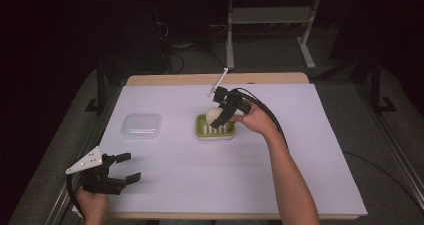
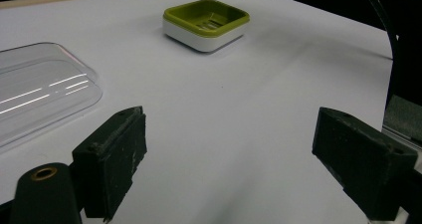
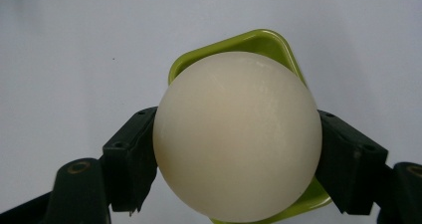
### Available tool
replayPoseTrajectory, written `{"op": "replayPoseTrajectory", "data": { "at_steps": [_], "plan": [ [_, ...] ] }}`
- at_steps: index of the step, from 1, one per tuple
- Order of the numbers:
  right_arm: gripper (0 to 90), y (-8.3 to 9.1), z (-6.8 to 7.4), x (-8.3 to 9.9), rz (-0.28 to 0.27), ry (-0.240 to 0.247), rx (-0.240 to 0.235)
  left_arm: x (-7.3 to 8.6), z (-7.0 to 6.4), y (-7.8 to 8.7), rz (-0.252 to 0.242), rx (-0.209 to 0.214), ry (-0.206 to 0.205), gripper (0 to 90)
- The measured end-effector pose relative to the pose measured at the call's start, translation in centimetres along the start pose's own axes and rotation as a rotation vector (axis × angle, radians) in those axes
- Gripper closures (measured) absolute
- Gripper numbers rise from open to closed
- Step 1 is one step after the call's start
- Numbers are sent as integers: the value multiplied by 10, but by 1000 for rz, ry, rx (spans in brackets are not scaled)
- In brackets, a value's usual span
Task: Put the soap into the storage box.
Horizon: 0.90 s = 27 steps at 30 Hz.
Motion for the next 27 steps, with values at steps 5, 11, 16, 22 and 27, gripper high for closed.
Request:
{"op": "replayPoseTrajectory", "data": {
  "at_steps": [5, 11, 16, 22, 27],
  "plan": [
    [242, -5, -3, 1, 4, -10, -1, 0, 0, 0, -1, -1, 0, 132],
    [242, -9, -5, 1, 12, -18, 0, 0, 0, 0, 0, -1, -2, 132],
    [242, -12, -4, 1, 16, -28, -8, -1, -1, 0, -3, 1, 0, 131],
    [242, -17, -4, 1, 25, -27, -7, -1, -1, -1, -5, 3, 2, 132],
    [242, -21, -5, 0, 27, -32, -12, -1, -1, -1, -6, 2, 2, 132]
  ]
}}
Point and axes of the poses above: each handheld gripper's, and its own axes: y roughly backward along the jaws, x roughly out of its underside, z roughly to its left, the point moved 8 cm from there along -y, roughly forward along the jaws, and after that the axes turned 6 degrees about z, right-handed, at the moved point
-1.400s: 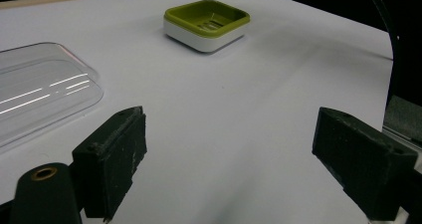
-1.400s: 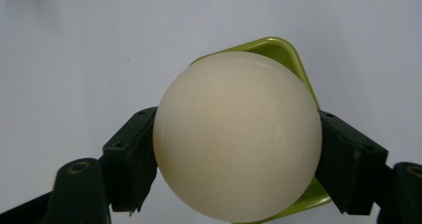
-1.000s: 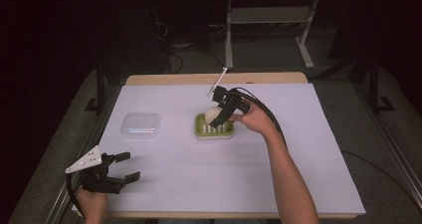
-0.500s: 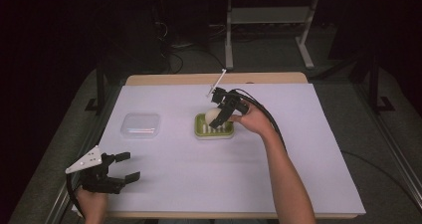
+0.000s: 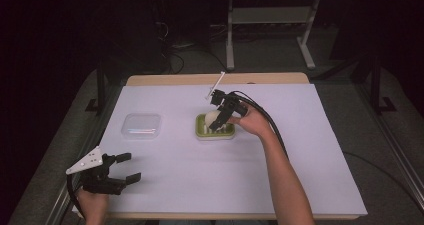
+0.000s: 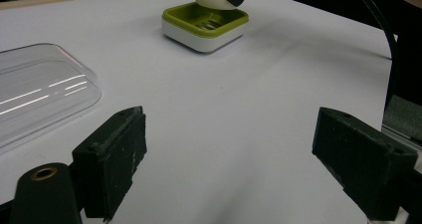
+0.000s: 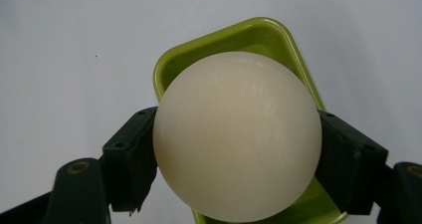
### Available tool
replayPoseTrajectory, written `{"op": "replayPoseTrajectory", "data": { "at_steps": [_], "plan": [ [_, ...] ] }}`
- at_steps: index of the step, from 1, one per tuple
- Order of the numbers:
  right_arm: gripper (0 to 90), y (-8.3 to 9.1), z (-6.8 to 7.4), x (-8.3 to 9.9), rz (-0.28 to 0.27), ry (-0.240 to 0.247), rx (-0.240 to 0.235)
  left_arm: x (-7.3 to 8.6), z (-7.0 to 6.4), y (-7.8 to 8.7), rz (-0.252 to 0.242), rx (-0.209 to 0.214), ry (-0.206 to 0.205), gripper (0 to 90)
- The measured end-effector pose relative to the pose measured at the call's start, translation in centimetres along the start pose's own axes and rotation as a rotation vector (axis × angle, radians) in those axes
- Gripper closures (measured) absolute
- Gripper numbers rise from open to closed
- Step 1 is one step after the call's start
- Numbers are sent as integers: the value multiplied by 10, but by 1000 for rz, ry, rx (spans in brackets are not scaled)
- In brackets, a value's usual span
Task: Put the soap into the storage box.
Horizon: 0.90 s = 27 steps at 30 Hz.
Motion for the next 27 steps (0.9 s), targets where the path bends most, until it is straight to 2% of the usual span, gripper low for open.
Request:
{"op": "replayPoseTrajectory", "data": {
  "at_steps": [19, 27],
  "plan": [
    [242, -8, -2, 1, 8, -12, -3, 0, 0, 0, 0, -3, 0, 132],
    [242, -11, -3, 3, 30, -13, -2, 0, 0, 1, 2, -3, -2, 131]
  ]
}}
Point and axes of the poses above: each handheld gripper's, and its own axes: y roughly backward along the jaws, x roughly out of its underside, z roughly to its left, the point moved 8 cm from there along -y, roughly forward along the jaws, and after that the axes turned 6 degrees about z, right-handed, at the moved point
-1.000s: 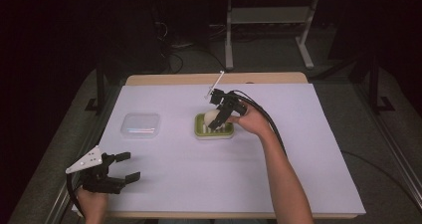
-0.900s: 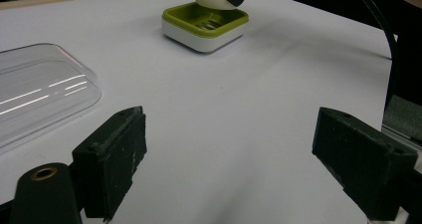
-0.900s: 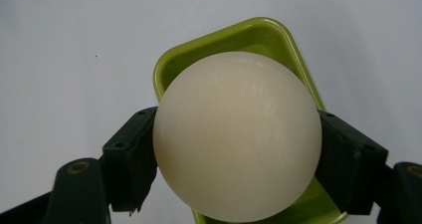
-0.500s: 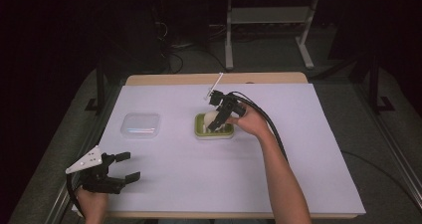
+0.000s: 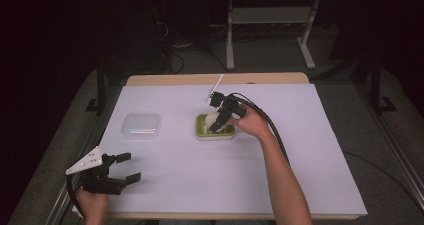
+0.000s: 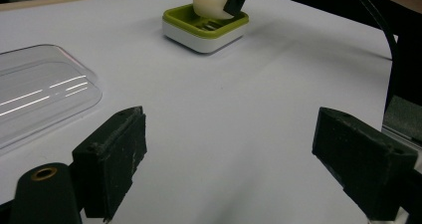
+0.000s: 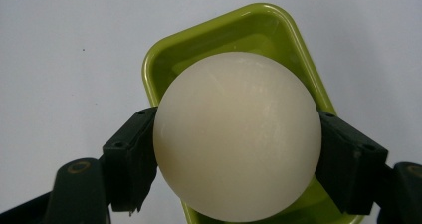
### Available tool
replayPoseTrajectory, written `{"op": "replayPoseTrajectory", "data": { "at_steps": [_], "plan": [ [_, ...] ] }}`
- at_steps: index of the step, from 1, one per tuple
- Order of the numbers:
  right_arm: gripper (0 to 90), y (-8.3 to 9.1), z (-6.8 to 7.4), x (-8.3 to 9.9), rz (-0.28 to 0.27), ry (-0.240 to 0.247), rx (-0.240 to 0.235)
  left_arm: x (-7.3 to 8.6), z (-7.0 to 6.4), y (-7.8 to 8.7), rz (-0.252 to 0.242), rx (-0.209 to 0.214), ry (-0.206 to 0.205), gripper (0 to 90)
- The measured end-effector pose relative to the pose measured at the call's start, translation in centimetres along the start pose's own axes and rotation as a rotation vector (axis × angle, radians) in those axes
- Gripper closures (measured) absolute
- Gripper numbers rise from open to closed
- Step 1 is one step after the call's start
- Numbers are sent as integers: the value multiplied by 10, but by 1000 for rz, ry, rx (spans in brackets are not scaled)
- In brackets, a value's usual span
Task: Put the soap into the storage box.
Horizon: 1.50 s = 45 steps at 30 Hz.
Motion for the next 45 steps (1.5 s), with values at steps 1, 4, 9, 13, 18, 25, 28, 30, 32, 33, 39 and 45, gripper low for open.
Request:
{"op": "replayPoseTrajectory", "data": {
  "at_steps": [1, 4, 9, 13, 18, 25, 28, 30, 32, 33, 39, 45],
  "plan": [
    [242, 0, 0, 0, -1, 1, 2, 0, 0, 0, 0, 0, 1, 132],
    [242, -1, 0, 0, 0, 1, 3, 0, 0, 0, 0, 0, 2, 132],
    [242, -1, -1, 0, 2, 0, 2, 0, 0, 0, -1, 0, 2, 132],
    [242, -2, -1, 0, 5, 1, 4, 0, 0, 0, 0, -1, 1, 131],
    [241, -3, -1, 1, 11, -2, 5, 0, 0, 0, -1, 0, 3, 132],
    [242, -4, -2, 1, 19, -1, 10, 0, 0, 0, -1, -1, 2, 132],
    [241, -4, -1, 0, 24, -1, 12, 0, 0, 0, -1, -1, 1, 132],
    [241, -5, -2, 1, 27, 1, 13, 0, 0, 0, -4, 0, 2, 131],
    [241, -5, -2, 1, 27, 2, 14, 0, 0, 0, -4, 0, 2, 132],
    [241, -6, -2, 0, 25, 1, 15, 0, 0, 0, -4, 0, 3, 132],
    [241, -7, -2, 0, 30, 3, 18, 0, 0, 0, -2, 0, 0, 132],
    [241, -7, -2, 0, 30, 1, 16, 0, 0, 0, -3, 0, 1, 132]
  ]
}}
Point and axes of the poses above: each handheld gripper's, and its own axes: y roughly backward along the jaws, x roughly out of its underside, z roughly to its left, the point moved 8 cm from there along -y, roughly forward along the jaws, and after that the axes turned 6 degrees about z, right-handed, at the moved point
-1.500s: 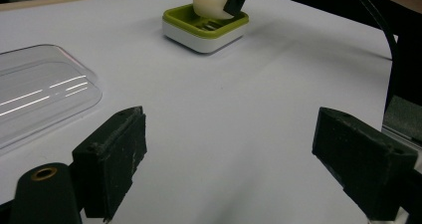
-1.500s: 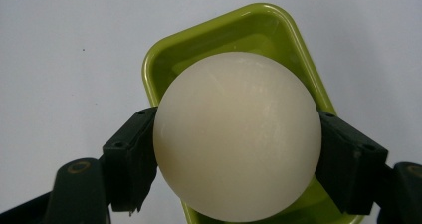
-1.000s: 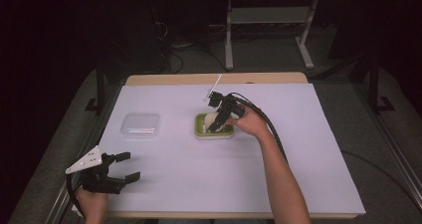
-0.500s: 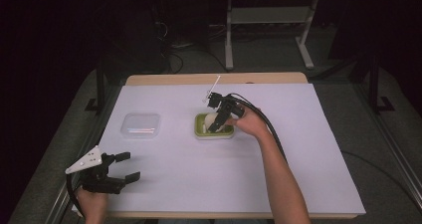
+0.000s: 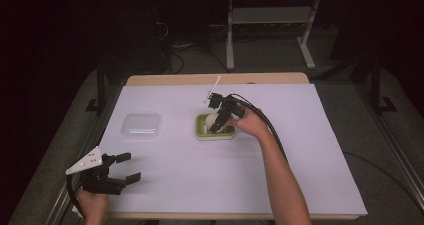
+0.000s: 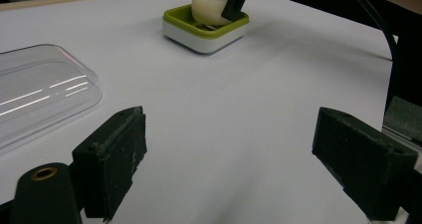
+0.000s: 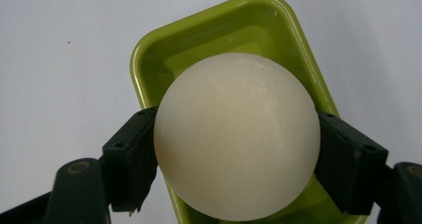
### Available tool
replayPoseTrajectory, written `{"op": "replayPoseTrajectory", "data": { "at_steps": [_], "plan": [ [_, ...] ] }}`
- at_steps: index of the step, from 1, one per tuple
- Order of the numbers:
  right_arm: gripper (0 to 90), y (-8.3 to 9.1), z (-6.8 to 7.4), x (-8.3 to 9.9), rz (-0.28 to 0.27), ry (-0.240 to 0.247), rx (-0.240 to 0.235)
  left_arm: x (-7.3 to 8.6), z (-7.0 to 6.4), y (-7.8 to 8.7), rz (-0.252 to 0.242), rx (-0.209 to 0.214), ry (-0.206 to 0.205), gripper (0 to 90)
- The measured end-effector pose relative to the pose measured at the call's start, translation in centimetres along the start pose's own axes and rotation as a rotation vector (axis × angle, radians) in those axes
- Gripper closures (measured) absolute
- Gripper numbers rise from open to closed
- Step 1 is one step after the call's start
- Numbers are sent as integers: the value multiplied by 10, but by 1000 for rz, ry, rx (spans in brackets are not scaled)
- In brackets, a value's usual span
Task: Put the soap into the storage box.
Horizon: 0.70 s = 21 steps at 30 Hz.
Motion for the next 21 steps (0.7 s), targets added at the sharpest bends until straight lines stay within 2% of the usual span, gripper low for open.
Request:
{"op": "replayPoseTrajectory", "data": {
  "at_steps": [21],
  "plan": [
    [241, -2, 1, -1, 8, 4, -2, 0, 0, 0, 0, -1, -1, 132]
  ]
}}
Point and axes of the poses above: each handheld gripper's, and its own axes: y roughly backward along the jaws, x roughly out of its underside, z roughly to its left, the point moved 8 cm from there along -y, roughly forward along the jaws, and after that the axes turned 6 degrees about z, right-handed, at the moved point
